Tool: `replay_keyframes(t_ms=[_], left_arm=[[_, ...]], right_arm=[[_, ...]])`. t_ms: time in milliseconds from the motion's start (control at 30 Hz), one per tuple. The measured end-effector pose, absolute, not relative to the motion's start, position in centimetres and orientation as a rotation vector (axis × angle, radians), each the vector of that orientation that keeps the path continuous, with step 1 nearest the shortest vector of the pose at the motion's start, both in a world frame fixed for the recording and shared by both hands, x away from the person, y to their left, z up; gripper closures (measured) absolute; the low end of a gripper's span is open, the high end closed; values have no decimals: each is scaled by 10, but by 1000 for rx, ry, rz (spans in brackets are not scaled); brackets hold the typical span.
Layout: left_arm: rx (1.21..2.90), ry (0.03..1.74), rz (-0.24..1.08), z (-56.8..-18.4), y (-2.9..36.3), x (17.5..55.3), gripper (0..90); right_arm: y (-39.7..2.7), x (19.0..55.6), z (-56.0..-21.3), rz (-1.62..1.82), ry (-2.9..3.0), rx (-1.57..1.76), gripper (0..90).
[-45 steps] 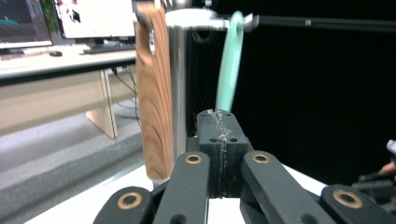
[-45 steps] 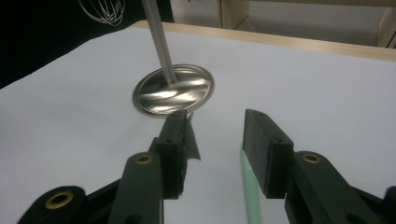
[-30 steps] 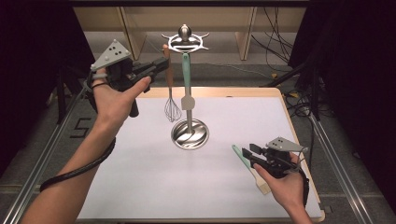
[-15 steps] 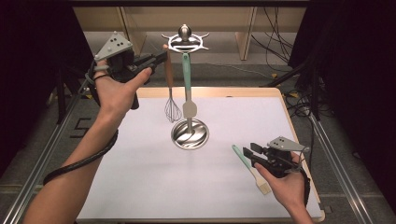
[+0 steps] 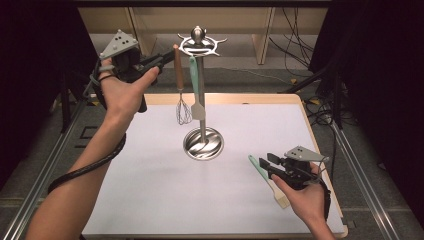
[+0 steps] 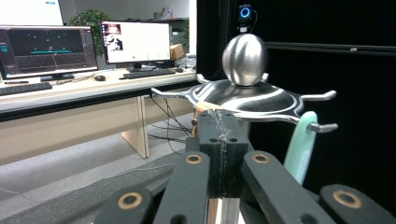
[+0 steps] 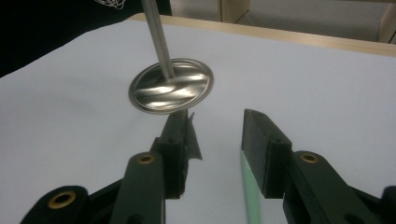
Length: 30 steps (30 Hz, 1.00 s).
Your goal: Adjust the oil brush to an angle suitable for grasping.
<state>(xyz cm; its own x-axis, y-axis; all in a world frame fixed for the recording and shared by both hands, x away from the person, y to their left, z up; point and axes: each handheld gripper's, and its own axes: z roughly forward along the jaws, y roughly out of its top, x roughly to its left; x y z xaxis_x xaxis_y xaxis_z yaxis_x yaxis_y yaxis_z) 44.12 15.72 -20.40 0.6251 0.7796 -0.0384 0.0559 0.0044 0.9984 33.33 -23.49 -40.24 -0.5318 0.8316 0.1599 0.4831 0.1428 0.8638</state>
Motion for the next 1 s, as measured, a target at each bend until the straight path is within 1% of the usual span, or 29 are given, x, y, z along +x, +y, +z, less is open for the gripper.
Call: replay_keyframes(t_ms=[267, 500, 1000], left_arm=[[1478, 772, 668, -201, 159, 453, 895], [1475, 795, 703, -200, 155, 463, 895], [1504, 801, 713, -195, 151, 476, 896]], right_arm=[[-236, 334, -401, 1313, 2071, 1246, 620], [-235, 334, -401, 1319, 2074, 1235, 620], [-235, 334, -403, 1329, 2030, 1255, 620]])
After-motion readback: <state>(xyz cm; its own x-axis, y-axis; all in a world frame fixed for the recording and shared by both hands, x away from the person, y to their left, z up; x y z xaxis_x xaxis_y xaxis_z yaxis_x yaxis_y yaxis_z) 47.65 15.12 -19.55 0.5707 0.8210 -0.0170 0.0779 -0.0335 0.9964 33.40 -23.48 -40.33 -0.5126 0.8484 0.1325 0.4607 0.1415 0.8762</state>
